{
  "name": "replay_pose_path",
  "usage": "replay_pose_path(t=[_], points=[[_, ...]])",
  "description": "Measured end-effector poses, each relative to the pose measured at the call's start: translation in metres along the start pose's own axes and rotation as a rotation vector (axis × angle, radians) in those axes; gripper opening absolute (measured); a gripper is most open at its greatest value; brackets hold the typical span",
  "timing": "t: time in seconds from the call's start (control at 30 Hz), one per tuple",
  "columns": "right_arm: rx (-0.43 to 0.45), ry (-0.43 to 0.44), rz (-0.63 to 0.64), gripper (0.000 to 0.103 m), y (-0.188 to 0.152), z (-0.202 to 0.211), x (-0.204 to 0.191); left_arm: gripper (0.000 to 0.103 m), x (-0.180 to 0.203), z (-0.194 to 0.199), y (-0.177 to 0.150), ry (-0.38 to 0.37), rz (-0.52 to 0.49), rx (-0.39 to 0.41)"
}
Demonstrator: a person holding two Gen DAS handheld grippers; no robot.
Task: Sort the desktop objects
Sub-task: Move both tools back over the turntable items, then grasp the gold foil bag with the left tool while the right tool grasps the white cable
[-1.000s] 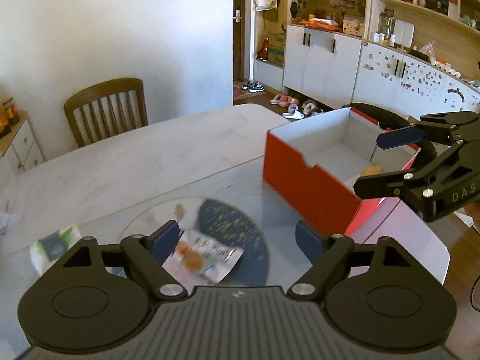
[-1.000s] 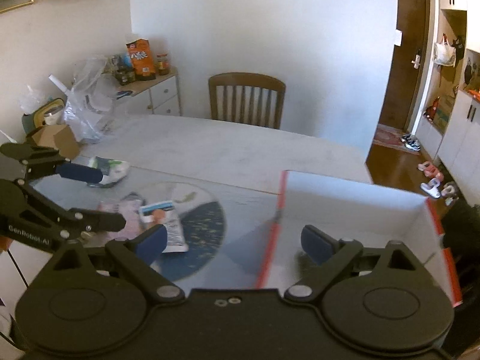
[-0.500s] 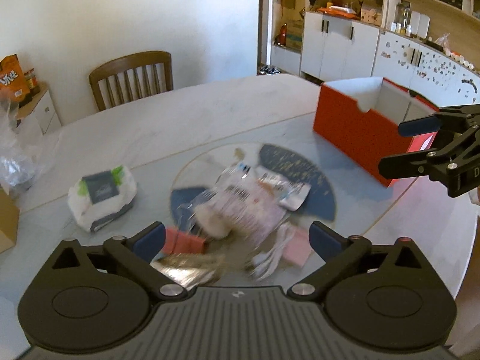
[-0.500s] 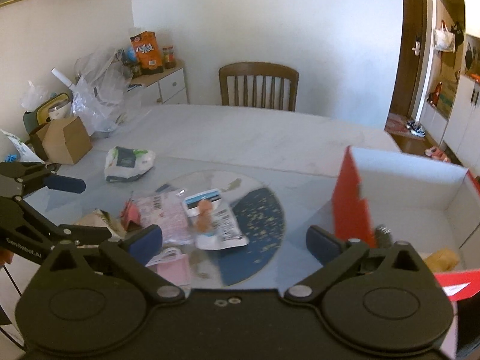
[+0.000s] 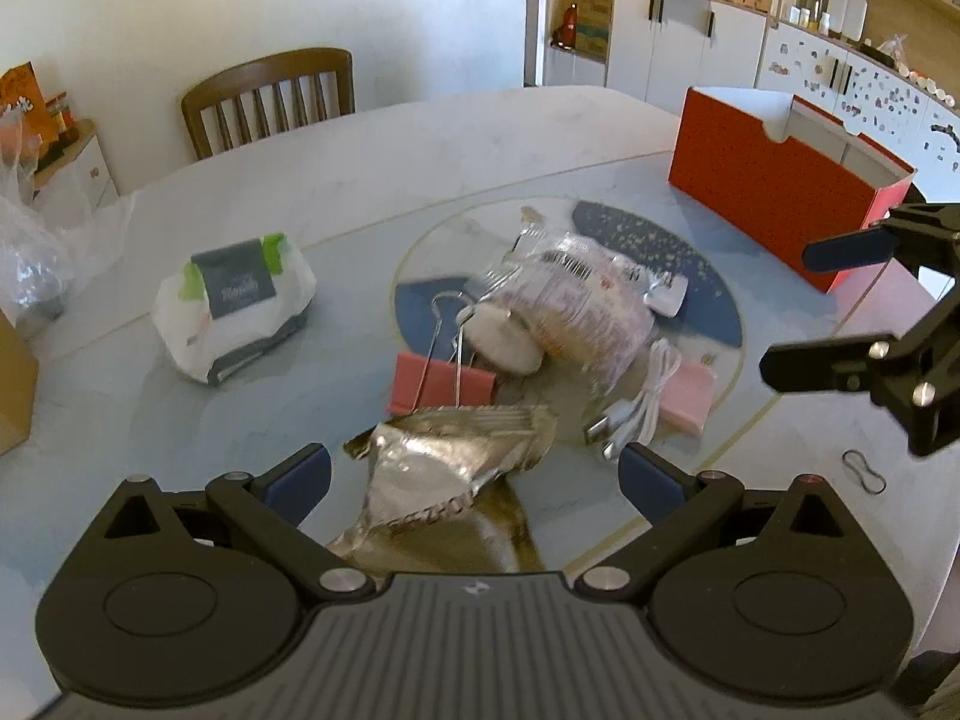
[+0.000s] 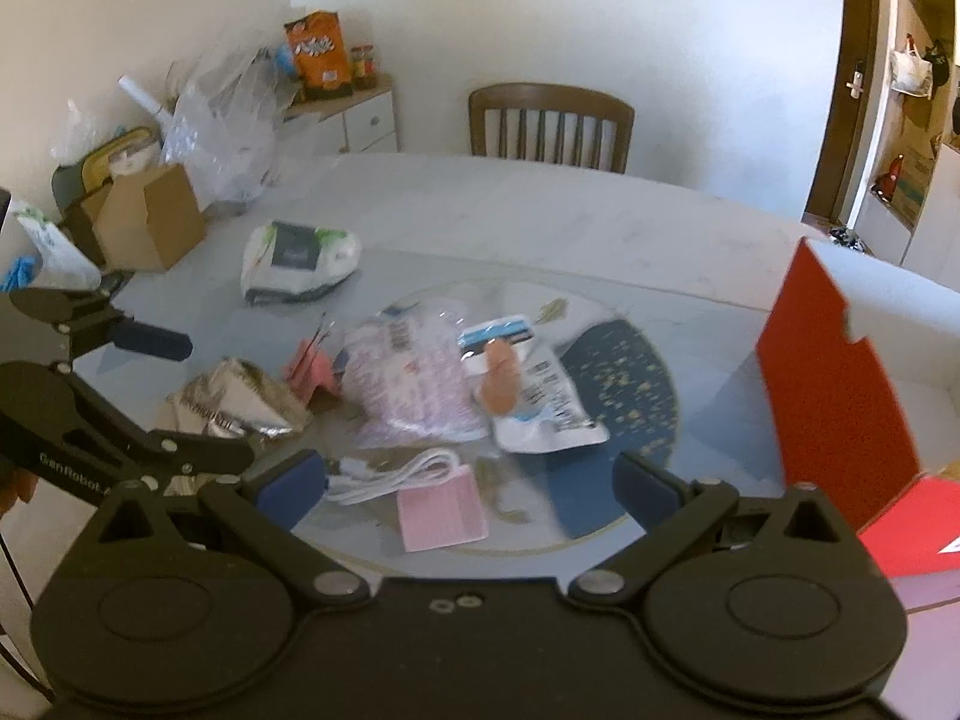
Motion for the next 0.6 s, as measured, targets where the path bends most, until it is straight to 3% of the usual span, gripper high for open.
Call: replay_pose_path(t=[0.23, 0.6], points=[[-0.037, -0.002, 0.036, 0.102, -0.005, -0.023, -0.022, 0.102, -0.014, -0.012, -0.012, -0.011, 0.013, -0.03], [-0.075, -0.021, 0.081, 0.097, -0.006, -0.054, -0.036, 0.102, -0.017, -0.019, -0.025, 0.026, -0.054, -0.028]])
Point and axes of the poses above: each gripper's, at about its wrist camera, not at the fingertips, and z roughly against the way its jaws point, x to its right, y to its top, the point moved 7 cm from there along -z, roughly the way its jaws point, and after that the axes turned 5 degrees about -x, right-handed, at the moved point
